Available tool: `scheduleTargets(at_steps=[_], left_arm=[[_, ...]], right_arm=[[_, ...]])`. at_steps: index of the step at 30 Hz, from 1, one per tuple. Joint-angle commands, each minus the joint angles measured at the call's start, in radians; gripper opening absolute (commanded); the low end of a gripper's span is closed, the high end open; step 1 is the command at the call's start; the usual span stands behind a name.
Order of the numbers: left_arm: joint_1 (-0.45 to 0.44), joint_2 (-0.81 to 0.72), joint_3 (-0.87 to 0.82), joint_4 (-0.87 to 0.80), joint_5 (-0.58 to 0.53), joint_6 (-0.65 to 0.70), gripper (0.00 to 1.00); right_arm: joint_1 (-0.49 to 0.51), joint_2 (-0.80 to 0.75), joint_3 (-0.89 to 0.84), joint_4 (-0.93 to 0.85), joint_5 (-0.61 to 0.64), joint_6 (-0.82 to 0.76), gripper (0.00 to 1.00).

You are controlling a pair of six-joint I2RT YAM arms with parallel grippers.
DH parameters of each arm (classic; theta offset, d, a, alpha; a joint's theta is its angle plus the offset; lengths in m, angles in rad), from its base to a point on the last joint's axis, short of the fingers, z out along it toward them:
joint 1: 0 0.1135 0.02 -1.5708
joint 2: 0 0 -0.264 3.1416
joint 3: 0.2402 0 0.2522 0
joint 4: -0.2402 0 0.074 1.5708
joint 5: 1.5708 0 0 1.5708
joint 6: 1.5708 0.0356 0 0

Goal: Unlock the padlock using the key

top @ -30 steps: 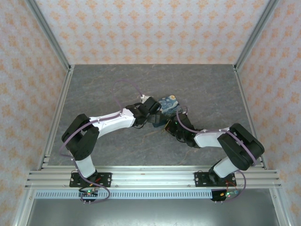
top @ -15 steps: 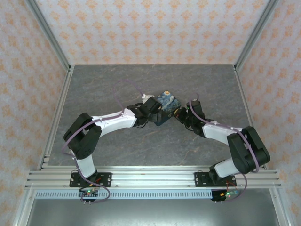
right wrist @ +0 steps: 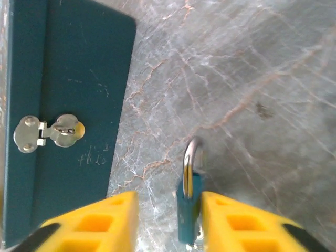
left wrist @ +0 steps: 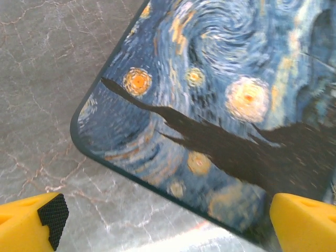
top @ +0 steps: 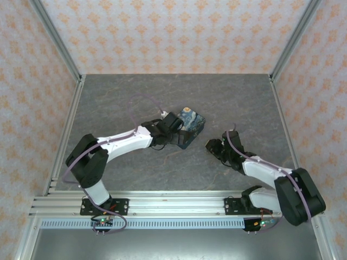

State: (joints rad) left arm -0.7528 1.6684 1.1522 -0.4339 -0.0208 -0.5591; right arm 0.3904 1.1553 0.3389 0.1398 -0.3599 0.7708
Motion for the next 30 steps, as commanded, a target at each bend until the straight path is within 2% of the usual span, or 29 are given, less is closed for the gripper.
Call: scheduleTargets(at_steps=[1,4,7,9,11,14,17,21,22,24,28,30], left_arm=[[0.011,-0.114,0.011,-0.078,0.04,0.012,1.0],[0.04,-0.197,0.019,-0.105,0.036,0.014,1.0],[0.078,-0.282,0.015,-0.135,0.009,0.019,1.0],[0.108,-0.335,0.008,-0.156,-0.038,0.053,1.0],[0.143,-0.393,-0.019,-0.159,-0.115,0.069,1.0],[0.219,-0.485,-0.094,-0.122,-0.21,0.107,1.0],[0.281,-0.555,-0.187,-0.055,-0.341,0.183,1.0],[0.317,-0.637,-0.352,0.156,-0.526,0.293,1.0],[0.322,-0.652,-0.396,0.228,-0.584,0.311,1.0],[0.35,-0.662,-0.452,0.327,-0.634,0.346,1.0],[0.459,-0.617,-0.463,0.373,-0.608,0.357,1.0],[0.505,-0.585,-0.491,0.448,-0.597,0.38,1.0]], right_arm=[[-0.022,-0.101,0.008,-0.119,0.039,-0.029,0.53],[-0.037,-0.194,0.045,-0.24,0.07,-0.052,0.71],[-0.049,-0.266,0.104,-0.355,0.128,-0.09,0.82],[-0.061,-0.292,0.158,-0.42,0.177,-0.127,0.89],[-0.066,-0.298,0.222,-0.488,0.277,-0.164,0.98],[-0.067,-0.275,0.325,-0.578,0.49,-0.228,0.99],[-0.079,-0.236,0.389,-0.597,0.685,-0.291,0.99],[-0.135,-0.18,0.402,-0.508,0.806,-0.403,0.99],[-0.152,-0.17,0.386,-0.451,0.82,-0.441,0.99],[-0.173,-0.147,0.337,-0.325,0.864,-0.5,0.99],[-0.208,-0.079,0.228,-0.064,0.901,-0.588,0.99],[-0.226,-0.027,0.191,0.035,0.907,-0.618,0.99]])
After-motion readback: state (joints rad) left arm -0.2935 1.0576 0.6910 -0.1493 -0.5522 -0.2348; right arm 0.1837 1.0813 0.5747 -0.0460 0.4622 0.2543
